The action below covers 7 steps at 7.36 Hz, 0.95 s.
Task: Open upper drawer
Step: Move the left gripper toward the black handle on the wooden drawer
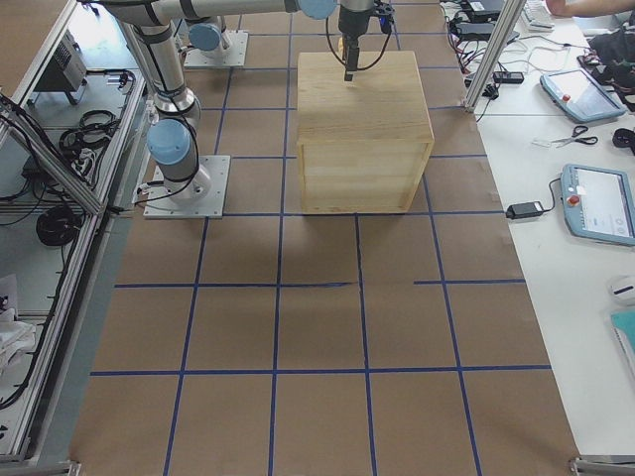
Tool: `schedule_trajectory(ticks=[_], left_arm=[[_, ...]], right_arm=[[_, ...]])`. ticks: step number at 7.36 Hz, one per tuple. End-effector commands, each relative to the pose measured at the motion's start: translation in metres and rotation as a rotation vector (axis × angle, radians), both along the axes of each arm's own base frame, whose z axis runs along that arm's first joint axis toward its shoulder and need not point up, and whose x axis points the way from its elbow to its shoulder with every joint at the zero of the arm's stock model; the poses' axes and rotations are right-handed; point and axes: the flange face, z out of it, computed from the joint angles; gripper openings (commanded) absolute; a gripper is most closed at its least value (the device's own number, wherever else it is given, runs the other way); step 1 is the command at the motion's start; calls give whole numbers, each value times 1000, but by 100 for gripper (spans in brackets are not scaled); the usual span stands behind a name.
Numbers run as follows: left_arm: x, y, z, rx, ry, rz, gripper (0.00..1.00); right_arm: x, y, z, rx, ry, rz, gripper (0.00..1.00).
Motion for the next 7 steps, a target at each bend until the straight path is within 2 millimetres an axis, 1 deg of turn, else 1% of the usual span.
schedule_trajectory(ticks=[1, 4, 5, 6, 7], left_arm=[[-6, -3, -3, 5, 56, -1, 100], [-4, 5, 7, -15, 29, 2, 100], [-5, 5, 4, 2, 22, 7, 100], [-18, 4, -2, 18, 51, 63, 100], [-49, 2, -10, 22, 85, 122, 100]], right_arm=[[0, 0, 0, 0, 0, 0, 100], [0, 0, 0, 0, 0, 0, 100], [0, 0, 0, 0, 0, 2, 100], [0, 0, -1, 1, 0, 0, 100], [0, 0, 0, 0, 0, 0, 100]])
